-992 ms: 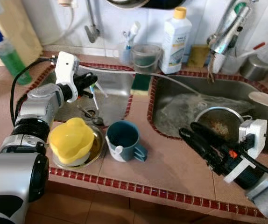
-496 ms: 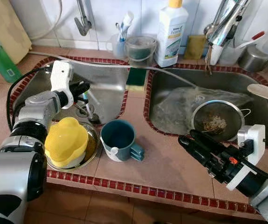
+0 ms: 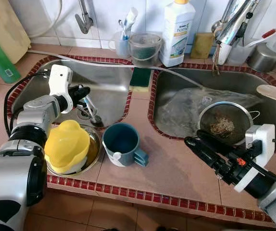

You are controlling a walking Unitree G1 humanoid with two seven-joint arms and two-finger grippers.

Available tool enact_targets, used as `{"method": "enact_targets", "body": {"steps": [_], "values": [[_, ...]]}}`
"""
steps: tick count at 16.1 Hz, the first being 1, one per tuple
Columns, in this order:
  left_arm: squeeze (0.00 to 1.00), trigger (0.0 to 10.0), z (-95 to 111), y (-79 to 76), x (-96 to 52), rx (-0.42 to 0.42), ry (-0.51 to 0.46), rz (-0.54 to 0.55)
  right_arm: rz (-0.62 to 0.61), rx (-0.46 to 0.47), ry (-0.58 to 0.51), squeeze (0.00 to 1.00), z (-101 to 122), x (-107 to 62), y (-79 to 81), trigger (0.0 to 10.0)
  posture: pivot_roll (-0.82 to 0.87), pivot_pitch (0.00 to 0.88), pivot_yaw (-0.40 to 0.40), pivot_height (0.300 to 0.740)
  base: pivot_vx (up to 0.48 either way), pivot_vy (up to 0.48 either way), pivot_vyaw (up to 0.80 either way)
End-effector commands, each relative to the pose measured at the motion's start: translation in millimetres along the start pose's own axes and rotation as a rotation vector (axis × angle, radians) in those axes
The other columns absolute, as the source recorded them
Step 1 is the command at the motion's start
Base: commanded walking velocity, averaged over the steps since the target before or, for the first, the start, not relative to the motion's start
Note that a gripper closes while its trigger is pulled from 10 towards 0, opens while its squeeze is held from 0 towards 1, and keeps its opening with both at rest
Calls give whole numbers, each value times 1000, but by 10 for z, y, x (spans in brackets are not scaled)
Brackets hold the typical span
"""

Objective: Kitchen organization

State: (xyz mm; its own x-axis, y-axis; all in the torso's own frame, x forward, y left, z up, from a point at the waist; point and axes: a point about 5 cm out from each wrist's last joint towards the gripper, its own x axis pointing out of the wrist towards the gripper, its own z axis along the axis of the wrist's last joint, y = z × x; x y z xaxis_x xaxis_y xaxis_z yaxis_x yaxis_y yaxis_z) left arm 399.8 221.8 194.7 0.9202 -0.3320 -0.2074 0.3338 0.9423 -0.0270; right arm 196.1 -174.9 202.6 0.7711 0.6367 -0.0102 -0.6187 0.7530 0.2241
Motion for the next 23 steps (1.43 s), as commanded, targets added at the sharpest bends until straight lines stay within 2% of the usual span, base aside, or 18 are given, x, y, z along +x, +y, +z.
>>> {"method": "enact_targets", "body": {"steps": [1,8,12,15,16,17,18,21,22,23], "values": [[1000,10000,49,50,-23,7,-1,19,12,-7,1,0,1,6,10,10000,-160,161,52,740,0,0,0],[1000,10000,161,59,-33,6,-34,4,22,-15,-18,0,19,79,-35,10000,-139,138,48,740,0,0,0],[1000,10000,310,72,-85,23,-114,-10,37,-45,-49,0,55,179,-73,10000,-116,105,50,740,0,0,0],[1000,10000,365,-3,-148,41,-179,-52,51,-57,-71,0,81,278,-106,10000,-98,78,50,740,0,0,0],[784,10000,386,-37,-176,42,-206,-62,51,-56,-87,0,95,307,-120,10000,-91,68,49,740,0,0,0],[110,10000,411,-76,-226,40,-244,-58,40,-62,-112,0,115,352,-141,10000,-86,56,52,740,0,0,0],[0,10000,436,-119,-267,26,-286,-62,23,-59,-139,0,135,386,-159,10000,-85,55,52,740,0,0,0],[0,10000,394,-247,-364,61,-319,-34,-55,-67,-216,0,149,478,-224,10000,-79,34,53,740,0,0,0],[0,10000,360,-309,-381,39,-332,-26,-88,-60,-229,0,114,525,-239,10000,-78,25,51,740,0,0,0],[0,10000,353,-350,-405,53,-350,-8,-86,-48,-230,0,89,547,-226,10000,-78,21,50,740,0,0,0]]}}
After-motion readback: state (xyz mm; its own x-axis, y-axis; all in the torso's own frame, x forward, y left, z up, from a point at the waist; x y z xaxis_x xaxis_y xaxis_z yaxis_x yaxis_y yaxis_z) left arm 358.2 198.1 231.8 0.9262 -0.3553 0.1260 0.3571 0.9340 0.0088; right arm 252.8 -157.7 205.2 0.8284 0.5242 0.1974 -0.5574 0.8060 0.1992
